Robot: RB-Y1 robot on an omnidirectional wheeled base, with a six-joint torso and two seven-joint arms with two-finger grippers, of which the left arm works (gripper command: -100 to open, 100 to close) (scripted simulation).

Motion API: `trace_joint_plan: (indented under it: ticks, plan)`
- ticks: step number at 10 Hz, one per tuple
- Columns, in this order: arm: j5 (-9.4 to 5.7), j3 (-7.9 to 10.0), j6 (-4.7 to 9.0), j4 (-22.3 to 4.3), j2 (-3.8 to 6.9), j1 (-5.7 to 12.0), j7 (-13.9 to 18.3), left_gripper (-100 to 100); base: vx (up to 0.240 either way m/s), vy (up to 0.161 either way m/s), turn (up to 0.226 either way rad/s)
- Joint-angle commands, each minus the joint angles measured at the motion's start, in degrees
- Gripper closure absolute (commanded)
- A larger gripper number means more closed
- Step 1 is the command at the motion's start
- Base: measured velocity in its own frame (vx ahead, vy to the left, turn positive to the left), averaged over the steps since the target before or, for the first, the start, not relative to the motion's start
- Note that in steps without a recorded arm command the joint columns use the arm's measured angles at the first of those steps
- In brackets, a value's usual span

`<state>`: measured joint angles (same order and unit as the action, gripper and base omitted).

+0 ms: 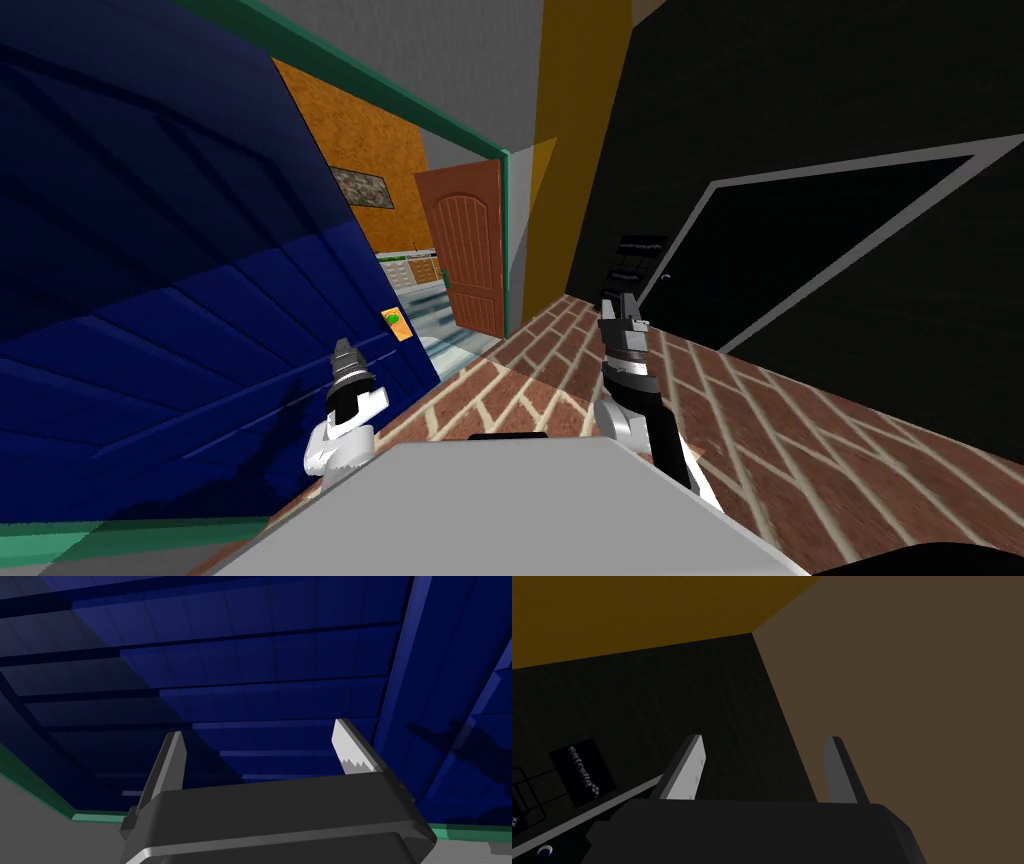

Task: Push the door open

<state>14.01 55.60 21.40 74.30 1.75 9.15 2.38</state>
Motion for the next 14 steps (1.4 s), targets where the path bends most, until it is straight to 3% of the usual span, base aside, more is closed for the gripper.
trace_joint_plan:
  ticks: [1,4,6,9,10,11,14]
  plan:
    - [0.7,2.44,-0.54,-2.47,-0.55,1.85,-0.25,-100,-0.009,0.097,-0.319]
    - [1.83,6.37,-1.22,-6.47,-1.77,4.77,-0.67,-100,-0.005,0.117,-0.263]
    - [2.32,8.07,-1.51,-8.19,-2.41,6.02,-0.84,-100,-0.012,0.082,-0.206]
    - [2.61,9.08,-1.69,-9.23,-2.82,6.78,-0.95,-100,-0.003,0.03,-0.068]
    - [2.53,8.78,-1.76,-8.87,-2.73,6.5,-0.82,-100,-0.001,0.007,-0.019]
    - [2.44,8.91,-1.33,-9.33,-1.52,6.42,-0.86,-100,0.068,0.077,-0.001]
    - [2.25,9.01,-0.74,-9.89,-0.23,6.13,-0.8,-100,0.136,0.148,-0.013]
